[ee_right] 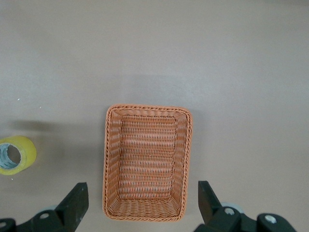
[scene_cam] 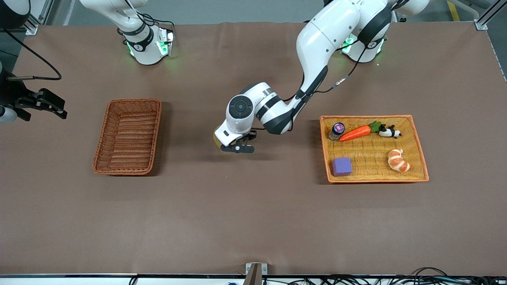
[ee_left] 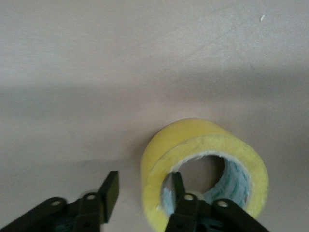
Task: Move tape to another basket
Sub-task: 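Set the tape down mid-table while the right gripper reaches toward it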
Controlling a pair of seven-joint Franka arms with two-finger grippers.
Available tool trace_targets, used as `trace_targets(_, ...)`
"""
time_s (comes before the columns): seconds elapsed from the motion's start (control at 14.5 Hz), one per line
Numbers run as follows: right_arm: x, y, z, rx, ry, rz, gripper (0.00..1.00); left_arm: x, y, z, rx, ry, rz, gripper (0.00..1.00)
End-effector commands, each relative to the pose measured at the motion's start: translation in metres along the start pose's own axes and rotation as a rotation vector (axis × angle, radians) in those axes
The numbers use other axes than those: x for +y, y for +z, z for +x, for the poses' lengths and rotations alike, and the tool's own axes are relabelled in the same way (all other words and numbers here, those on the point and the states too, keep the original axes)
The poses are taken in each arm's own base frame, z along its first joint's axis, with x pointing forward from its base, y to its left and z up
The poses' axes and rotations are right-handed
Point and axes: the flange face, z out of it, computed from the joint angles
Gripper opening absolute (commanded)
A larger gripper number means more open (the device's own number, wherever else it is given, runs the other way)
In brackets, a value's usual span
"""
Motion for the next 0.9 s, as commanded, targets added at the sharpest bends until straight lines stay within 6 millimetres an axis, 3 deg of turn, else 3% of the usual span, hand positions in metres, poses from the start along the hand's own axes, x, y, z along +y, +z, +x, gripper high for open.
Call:
trace_targets(0.0, -0.003, 0.004, 0.0, -0.007, -0.01, 0.019, 1.0, -0.021, -0.078, -0.003, -0.019, -0.008, 0.082, 1.0)
trace_targets(0.07, -0.008, 0.011, 0.002, -0.022, -0.018, 0.021, 1.0, -0.041, -0.113, 0.006, -0.019, -0.03, 0.096, 1.0)
trace_targets(0.21, -0.044, 0.022, 0.005, -0.043, -0.065, 0.03, 1.0, -0.087, -0.166, 0.022, 0.01, -0.066, 0.08, 1.0)
trace_targets(0.34, -0.069, 0.044, 0.007, -0.071, -0.067, 0.06, 1.0, -0.131, -0.214, 0.018, 0.03, -0.044, 0.085, 1.0)
trace_targets(0.55, -0.149, 0.093, 0.006, -0.038, -0.063, 0.075, 1.0, -0.207, -0.288, 0.013, 0.105, -0.136, 0.071, 1.0)
trace_targets(0.62, -0.18, 0.118, 0.002, -0.051, -0.054, 0.078, 1.0, -0.225, -0.31, 0.009, 0.13, -0.14, 0.064, 1.0)
trace_targets(0.76, -0.239, 0.163, -0.014, -0.056, -0.03, 0.082, 1.0, -0.268, -0.343, 0.004, 0.161, -0.114, 0.064, 1.0)
trace_targets(0.83, -0.254, 0.187, -0.016, -0.067, 0.001, 0.091, 1.0, -0.283, -0.356, 0.0, 0.154, -0.108, 0.057, 1.0)
